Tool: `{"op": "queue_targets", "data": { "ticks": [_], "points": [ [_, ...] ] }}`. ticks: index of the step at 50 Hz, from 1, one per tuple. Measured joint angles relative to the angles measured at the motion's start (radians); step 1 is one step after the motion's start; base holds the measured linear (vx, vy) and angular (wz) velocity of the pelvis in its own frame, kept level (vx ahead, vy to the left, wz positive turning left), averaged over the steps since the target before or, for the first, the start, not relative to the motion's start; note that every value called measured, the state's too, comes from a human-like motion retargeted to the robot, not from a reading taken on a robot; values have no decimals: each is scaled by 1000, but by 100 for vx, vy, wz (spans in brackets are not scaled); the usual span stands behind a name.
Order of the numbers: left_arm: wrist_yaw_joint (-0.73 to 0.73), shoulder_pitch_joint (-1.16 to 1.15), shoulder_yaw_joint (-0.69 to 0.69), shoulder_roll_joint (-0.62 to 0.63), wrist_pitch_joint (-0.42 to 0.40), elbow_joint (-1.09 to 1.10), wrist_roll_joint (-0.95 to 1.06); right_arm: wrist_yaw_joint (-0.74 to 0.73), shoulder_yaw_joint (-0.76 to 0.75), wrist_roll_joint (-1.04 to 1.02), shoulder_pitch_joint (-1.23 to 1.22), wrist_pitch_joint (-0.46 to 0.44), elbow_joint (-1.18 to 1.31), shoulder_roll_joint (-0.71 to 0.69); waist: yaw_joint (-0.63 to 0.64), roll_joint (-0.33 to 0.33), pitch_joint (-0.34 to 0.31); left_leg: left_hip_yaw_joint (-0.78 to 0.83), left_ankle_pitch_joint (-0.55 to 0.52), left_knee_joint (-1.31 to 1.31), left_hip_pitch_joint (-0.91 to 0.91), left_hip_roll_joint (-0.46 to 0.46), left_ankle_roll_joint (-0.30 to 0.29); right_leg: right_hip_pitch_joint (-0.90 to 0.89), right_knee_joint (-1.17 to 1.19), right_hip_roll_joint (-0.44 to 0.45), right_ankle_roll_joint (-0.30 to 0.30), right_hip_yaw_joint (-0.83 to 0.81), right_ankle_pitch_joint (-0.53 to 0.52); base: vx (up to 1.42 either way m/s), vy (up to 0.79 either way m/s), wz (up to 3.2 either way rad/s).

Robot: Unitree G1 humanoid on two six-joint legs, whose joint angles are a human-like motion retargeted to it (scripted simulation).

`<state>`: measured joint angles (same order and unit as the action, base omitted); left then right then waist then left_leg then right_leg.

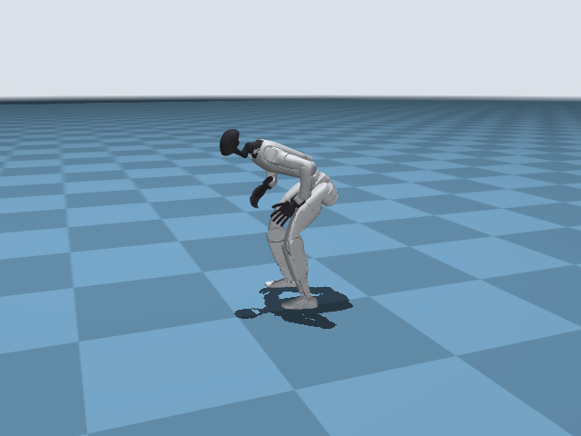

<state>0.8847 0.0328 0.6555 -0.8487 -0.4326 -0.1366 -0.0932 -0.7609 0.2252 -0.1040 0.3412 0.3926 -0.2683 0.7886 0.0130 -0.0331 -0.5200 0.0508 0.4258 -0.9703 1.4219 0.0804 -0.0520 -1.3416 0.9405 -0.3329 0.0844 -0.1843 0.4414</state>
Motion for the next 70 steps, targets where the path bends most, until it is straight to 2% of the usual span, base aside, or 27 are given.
{"op": "queue_targets", "data": {
  "ticks": [2, 4, 10, 15, 19, 22, 24, 25, 28, 30, 33, 35, 37, 39, 40, 42, 45, 47, 48, 50, 52, 54, 58, 60, 66, 68, 70],
  "points": [
    [68, -122, -73, -41, -34, -117, -35, -51, -109, -30, 135, 36, -108, 11, -14, 1, 0, 3, 58, -209, 131, 5, -7, -146, 225, -26, -13, 58, 86, 3, 1, 8],
    [126, -269, -106, -58, -57, -186, -62, -100, -163, -56, 279, 63, -174, 27, -34, -29, 0, 34, 139, -415, 148, 12, -4, -212, 459, -46, -18, 158, 182, 9, 1, -7],
    [257, -689, -165, -104, -70, -294, -130, -217, -219, -110, 670, 103, -286, 130, -39, -40, 0, -16, 378, -1017, 148, 67, 11, -228, 1039, -16, -41, 327, 430, 12, 3, -59],
    [294, -988, -276, -183, -18, -302, -191, -208, -234, -166, 807, 90, -298, 329, 49, -15, 0, -117, 447, -1338, 148, 145, 8, -228, 1310, 100, -71, 385, 431, -14, 8, -88],
    [271, -1158, -384, -217, -30, -306, -203, -142, -193, 45, 802, 198, -397, 486, 57, -12, 0, -170, 447, -1537, 148, 123, 0, -228, 1530, 125, -83, 476, 431, -9, 1, 9],
    [260, -1167, -441, -207, -51, -313, -204, -116, -224, 173, 778, 246, -457, 506, 56, 2, 0, -168, 447, -1646, 148, 122, 46, -228, 1642, 137, -88, 551, 431, 12, 4, 12],
    [239, -1071, -439, -181, -35, -341, -184, -91, -226, 249, 662, 224, -481, 520, 68, 21, 0, -160, 447, -1640, 148, 146, 90, -228, 1631, 128, -132, 538, 431, 23, 2, -17],
    [223, -1002, -419, -164, -21, -345, -173, -79, -217, 274, 590, 204, -486, 510, 75, 35, 0, -158, 447, -1630, 148, 156, 110, -228, 1618, 115, -166, 515, 431, 28, 0, -7],
    [147, -546, -149, -69, 36, -158, -91, -17, 9, 323, 154, 111, -363, 460, 95, 73, 0, -135, 447, -1523, 148, 186, 150, -228, 1507, 63, -254, 415, 431, 33, -2, 2],
    [101, -272, 25, -16, 40, -9, -24, 0, 163, 348, -107, 93, -223, 436, 71, 75, 0, -90, 446, -1440, 148, 164, 171, -228, 1425, 10, -246, 403, 431, 37, -3, 72],
    [4, 113, 166, 124, 63, 225, 98, 39, 362, 402, -473, 61, 44, 327, 38, 33, 5, -20, 375, -1181, 131, 98, 145, -228, 1247, -75, -252, 356, 431, 39, -21, 129],
    [-90, 263, 215, 236, 96, 440, 175, 68, 549, 427, -683, 33, 321, 178, 10, -21, 80, 26, 344, -968, 41, 51, 130, -161, 1085, -118, -239, 322, 417, 37, -21, 99],
    [-214, 330, 210, 365, 168, 739, 200, 137, 762, 457, -856, -14, 732, -74, -25, -70, 128, 49, 324, -719, -170, 35, 109, 47, 848, -124, -218, 244, 380, 34, -13, -7],
    [-392, 376, 185, 488, 274, 1067, 170, 298, 859, 508, -935, -112, 1158, -347, -65, -101, 191, 68, 258, -426, -393, 21, 76, 285, 557, -115, -192, 147, 307, 38, -11, -30],
    [-502, 396, 168, 546, 332, 1233, 138, 411, 865, 531, -954, -177, 1365, -480, -85, -111, 228, 76, 199, -267, -504, 14, 58, 407, 396, -106, -176, 93, 249, 42, -11, -21],
    [-723, 418, 131, 628, 418, 1481, 60, 649, 785, 487, -982, -319, 1658, -656, -114, -109, 311, 75, -49, 77, -707, -3, 30, 647, 26, -70, -135, -18, 11, 43, -11, -8],
    [-910, 377, 127, 669, 451, 1572, 15, 833, 722, 306, -955, -401, 1764, -703, -128, -78, 434, 22, -516, 567, -948, -31, 13, 962, -558, 10, -64, -121, -509, 44, -10, 20],
    [-914, 327, 154, 653, 414, 1516, 14, 825, 738, 273, -893, -368, 1698, -660, -125, -74, 485, -20, -614, 779, -1069, -41, 9, 1111, -821, 42, 12, -88, -724, 42, -10, 31],
    [-931, 307, 147, 643, 378, 1489, -8, 825, 713, 200, -865, -335, 1681, -639, -120, -68, 505, -29, -589, 844, -1114, -36, 7, 1160, -895, 54, 49, -56, -743, 38, -8, 16],
    [-948, 282, 124, 631, 311, 1470, -37, 803, 641, 114, -825, -273, 1701, -628, -106, -57, 544, -7, -504, 918, -1177, -15, 3, 1223, -969, 81, 83, -3, -660, 33, -6, 0],
    [-942, 282, 82, 632, 280, 1492, -33, 765, 591, 160, -820, -245, 1757, -637, -95, -44, 575, 49, -471, 934, -1211, 5, -11, 1256, -970, 106, 74, 20, -542, 23, -4, -5],
    [-959, 300, 34, 640, 268, 1532, -38, 757, 545, 200, -837, -230, 1821, -646, -87, -34, 599, 89, -475, 921, -1224, 15, -27, 1270, -937, 123, 59, 49, -501, 13, -4, -4],
    [-921, 322, -33, 638, 309, 1523, 27, 773, 450, 325, -898, -267, 1884, -628, -68, -32, 602, 38, -470, 847, -1232, -9, -32, 1286, -861, 131, 52, 131, -626, 5, -3, -14],
    [-899, 327, -34, 629, 337, 1480, 84, 780, 471, 394, -919, -303, 1860, -601, -48, -35, 586, -12, -466, 811, -1234, -28, -32, 1293, -840, 122, 62, 123, -660, 4, -4, -28],
    [-939, 281, -42, 548, 307, 1292, 114, 817, 523, 388, -937, -288, 1799, -543, 11, -36, 613, -48, -582, 785, -1274, -34, -88, 1314, -860, 87, 57, -66, -677, 8, -5, -40],
    [-954, 272, -94, 510, 291, 1197, 107, 830, 517, 386, -980, -278, 1778, -524, 24, -34, 617, -12, -507, 758, -1286, -23, -97, 1303, -825, 87, 40, -100, -557, -1, -5, -63],
    [-908, 284, -158, 466, 281, 1121, 117, 786, 520, 501, -1059, -267, 1748, -525, 18, -46, 579, 52, -248, 673, -1289, -8, -75, 1271, -716, 83, 32, -90, -270, -12, -5, -68]
  ]
}}
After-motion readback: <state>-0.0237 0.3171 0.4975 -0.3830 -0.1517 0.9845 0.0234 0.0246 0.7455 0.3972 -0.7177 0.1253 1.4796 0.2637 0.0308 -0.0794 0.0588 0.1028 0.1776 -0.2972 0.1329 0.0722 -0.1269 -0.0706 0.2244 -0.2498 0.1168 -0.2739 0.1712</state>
